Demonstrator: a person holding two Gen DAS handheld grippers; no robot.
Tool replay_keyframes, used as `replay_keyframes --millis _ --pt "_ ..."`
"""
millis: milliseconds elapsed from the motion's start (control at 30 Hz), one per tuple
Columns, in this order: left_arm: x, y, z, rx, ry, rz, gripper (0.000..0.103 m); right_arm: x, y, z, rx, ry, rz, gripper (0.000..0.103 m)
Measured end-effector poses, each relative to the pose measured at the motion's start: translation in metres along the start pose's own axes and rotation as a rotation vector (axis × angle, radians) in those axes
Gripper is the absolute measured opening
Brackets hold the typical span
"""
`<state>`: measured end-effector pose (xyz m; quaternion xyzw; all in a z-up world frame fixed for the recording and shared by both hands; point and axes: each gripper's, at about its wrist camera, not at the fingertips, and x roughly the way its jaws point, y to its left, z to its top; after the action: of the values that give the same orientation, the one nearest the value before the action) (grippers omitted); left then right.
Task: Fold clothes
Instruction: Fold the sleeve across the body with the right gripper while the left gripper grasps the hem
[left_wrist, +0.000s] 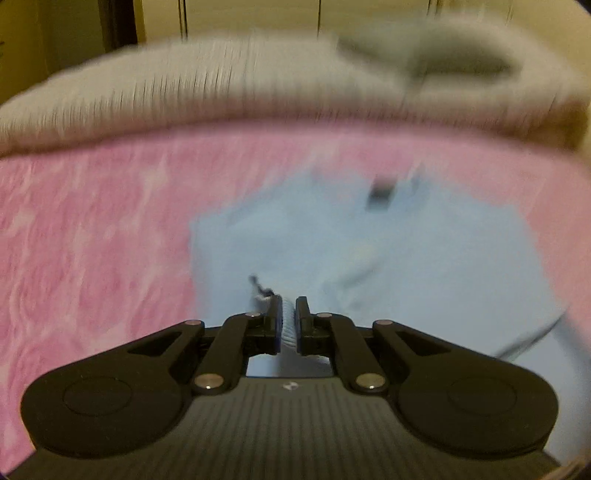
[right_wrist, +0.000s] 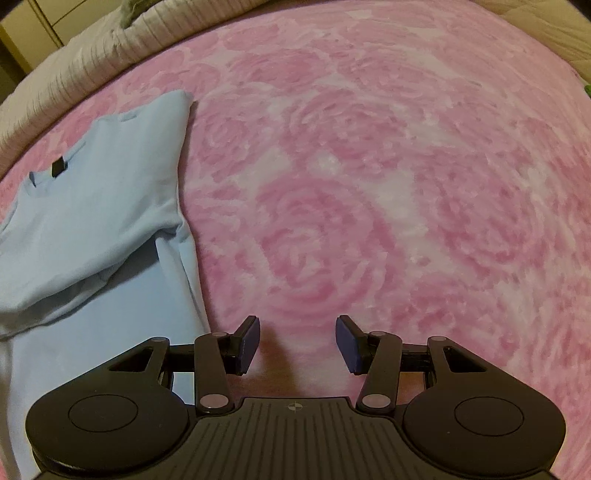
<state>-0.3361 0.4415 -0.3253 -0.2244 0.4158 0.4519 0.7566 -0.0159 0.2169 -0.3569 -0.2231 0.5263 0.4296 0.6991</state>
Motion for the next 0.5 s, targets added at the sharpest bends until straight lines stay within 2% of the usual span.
replay_keyframes --millis 33,133,167,233,300,333,367,400,467,500 --pt "0.009 0.000 -0.003 -0.002 0.040 0.007 0.003 0.001 0.001 0.000 -0.005 0.001 -0.003 0.050" --pt "0.015 0.004 -0.003 -0.062 0.081 0.012 0.007 0.002 0.003 0.000 -0.019 0.003 -0.014 0.050" --pt "0.011 0.009 0.002 -0.133 0.083 0.006 0.009 0.003 0.003 0.000 -0.024 0.003 -0.018 0.050" --pt "0.005 0.022 0.008 -0.315 0.060 -0.063 0.023 0.004 0.005 0.000 -0.033 0.004 -0.025 0.049" --pt "0.010 0.030 0.006 -0.431 0.068 -0.120 0.024 0.005 0.006 0.000 -0.043 0.005 -0.032 0.050" --pt "0.015 0.029 0.007 -0.414 0.084 -0.108 0.018 0.005 0.007 0.000 -0.045 0.005 -0.036 0.050" --pt "0.019 0.025 0.007 -0.365 0.093 -0.082 0.004 0.006 0.009 0.000 -0.046 0.005 -0.040 0.050" --pt "0.021 0.022 0.008 -0.316 0.090 -0.058 0.000 0.006 0.010 -0.001 -0.053 0.005 -0.044 0.050" --pt "0.015 0.020 0.010 -0.219 0.045 -0.013 0.000 0.006 0.013 -0.001 -0.064 0.004 -0.047 0.050" --pt "0.014 0.018 0.011 -0.164 0.038 0.033 0.000 0.006 0.014 -0.002 -0.067 0.002 -0.044 0.050"
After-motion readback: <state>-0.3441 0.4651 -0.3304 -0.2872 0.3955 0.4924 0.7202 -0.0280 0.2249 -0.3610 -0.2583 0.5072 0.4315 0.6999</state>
